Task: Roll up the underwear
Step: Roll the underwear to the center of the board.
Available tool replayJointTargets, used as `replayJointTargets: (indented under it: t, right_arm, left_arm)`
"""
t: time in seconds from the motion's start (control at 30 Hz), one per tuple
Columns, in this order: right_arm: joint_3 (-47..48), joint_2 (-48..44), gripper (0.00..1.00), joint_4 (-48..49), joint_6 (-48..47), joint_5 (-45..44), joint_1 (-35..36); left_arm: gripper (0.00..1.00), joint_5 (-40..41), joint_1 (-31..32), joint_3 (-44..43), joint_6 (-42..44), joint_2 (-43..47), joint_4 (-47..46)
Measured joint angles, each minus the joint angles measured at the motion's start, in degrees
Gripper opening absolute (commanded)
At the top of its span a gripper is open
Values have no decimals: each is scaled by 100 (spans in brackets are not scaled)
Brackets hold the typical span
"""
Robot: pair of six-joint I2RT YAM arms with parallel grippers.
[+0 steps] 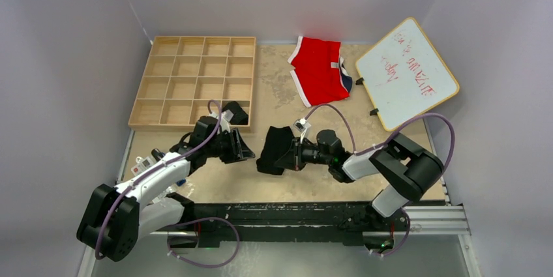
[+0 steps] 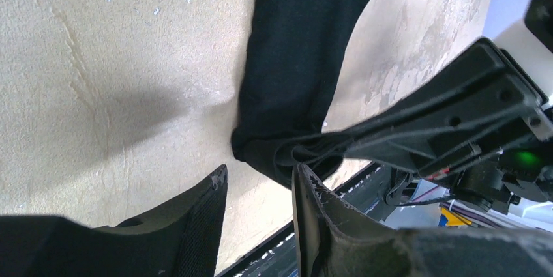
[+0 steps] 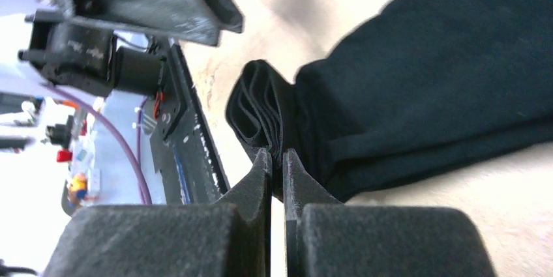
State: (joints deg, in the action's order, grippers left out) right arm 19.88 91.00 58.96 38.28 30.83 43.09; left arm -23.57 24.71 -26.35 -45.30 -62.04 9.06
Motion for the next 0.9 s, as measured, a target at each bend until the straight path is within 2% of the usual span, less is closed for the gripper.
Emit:
replayJointTargets:
  t: [0.23, 0.43, 0.9]
  right_arm:
    - [157, 625, 0, -247, 833, 101, -409]
    - [219, 922, 0, -321, 1373, 210, -586]
    - [358, 1263, 2, -262, 1720, 557, -719]
  left_arm:
    - [39, -66, 0, 11, 7, -11, -116]
    - [45, -365, 0, 271, 92, -76, -470]
    - [49, -1290, 0, 732, 2, -1176, -1917]
